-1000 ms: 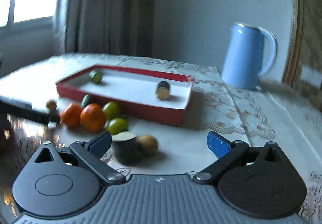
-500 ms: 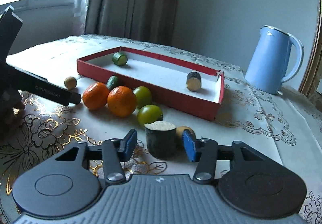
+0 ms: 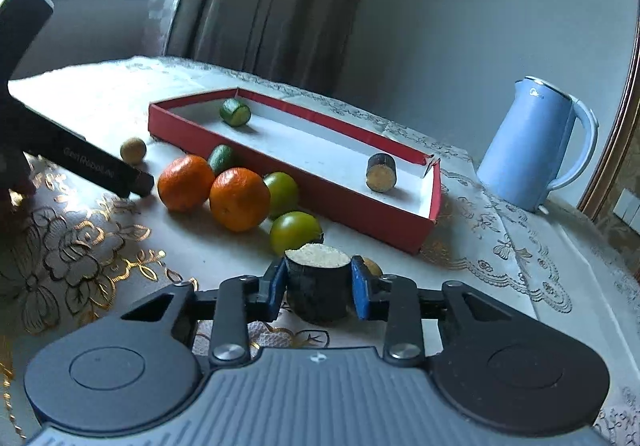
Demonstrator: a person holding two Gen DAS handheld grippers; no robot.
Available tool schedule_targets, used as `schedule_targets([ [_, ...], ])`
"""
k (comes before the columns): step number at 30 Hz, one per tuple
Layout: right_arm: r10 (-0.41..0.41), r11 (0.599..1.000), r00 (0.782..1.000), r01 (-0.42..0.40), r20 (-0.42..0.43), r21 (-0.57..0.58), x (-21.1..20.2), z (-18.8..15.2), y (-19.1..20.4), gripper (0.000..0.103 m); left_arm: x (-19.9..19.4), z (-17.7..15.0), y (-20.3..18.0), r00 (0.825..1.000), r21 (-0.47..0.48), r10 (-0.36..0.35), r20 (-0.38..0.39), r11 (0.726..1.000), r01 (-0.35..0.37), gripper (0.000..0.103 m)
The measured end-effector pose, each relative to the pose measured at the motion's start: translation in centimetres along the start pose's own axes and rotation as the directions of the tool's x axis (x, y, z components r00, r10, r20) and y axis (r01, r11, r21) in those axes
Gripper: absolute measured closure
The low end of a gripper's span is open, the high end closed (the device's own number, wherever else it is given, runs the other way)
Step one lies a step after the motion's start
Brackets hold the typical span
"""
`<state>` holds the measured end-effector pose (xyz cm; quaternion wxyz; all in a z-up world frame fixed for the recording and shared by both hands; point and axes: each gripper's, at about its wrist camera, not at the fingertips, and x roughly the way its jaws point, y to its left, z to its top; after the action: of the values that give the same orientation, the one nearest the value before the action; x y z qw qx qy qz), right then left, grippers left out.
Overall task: Organize fruits
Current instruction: 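Carry the stem piece into the red tray and open the right tool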
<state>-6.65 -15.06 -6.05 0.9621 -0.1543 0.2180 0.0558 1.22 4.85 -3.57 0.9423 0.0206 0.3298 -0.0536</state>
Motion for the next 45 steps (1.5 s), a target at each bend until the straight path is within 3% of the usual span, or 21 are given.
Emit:
schedule_targets([
  [9,-0.061,0.998,0.993,0.058,0.101,0.029,-1.6,2.0,-2.3,0.07,0.0,0.0,0.0,1.0,0.0,0.0,0.0,1.0,0.0,0.0],
  [18,-0.126,0.992,0.986,0.123,0.11,0.04,1.2,3.4,-4.3,0.07,0.0,0.0,0.0,1.0,0.0,0.0,0.001,1.0,0.0,0.0],
  [27,-0.105,0.992,0.992,0.1,0.07,0.075,6.5,6.6,-6.3,0.07,0.0,0.0,0.0,1.0,0.0,0.0,0.001,1.0,0.0,0.0],
  [32,-0.126,0.986,0.992,0.123,0.022,0.113,10.7,8.4,-7.8,0.07,0.0,0.0,0.0,1.0,0.0,0.0,0.001,1.0,0.0,0.0],
  [35,-0.112,0.984,0.992,0.118,-0.05,0.134,13.3,8.7,-8.4,0.07,0.0,0.0,0.0,1.0,0.0,-0.001,0.001,1.0,0.001,0.0],
  [45,-0.098,0.984,0.992,0.109,-0.082,0.139,14.5,8.2,-8.1,0.07,0.0,0.0,0.0,1.0,0.0,0.0,0.001,1.0,0.0,0.0],
])
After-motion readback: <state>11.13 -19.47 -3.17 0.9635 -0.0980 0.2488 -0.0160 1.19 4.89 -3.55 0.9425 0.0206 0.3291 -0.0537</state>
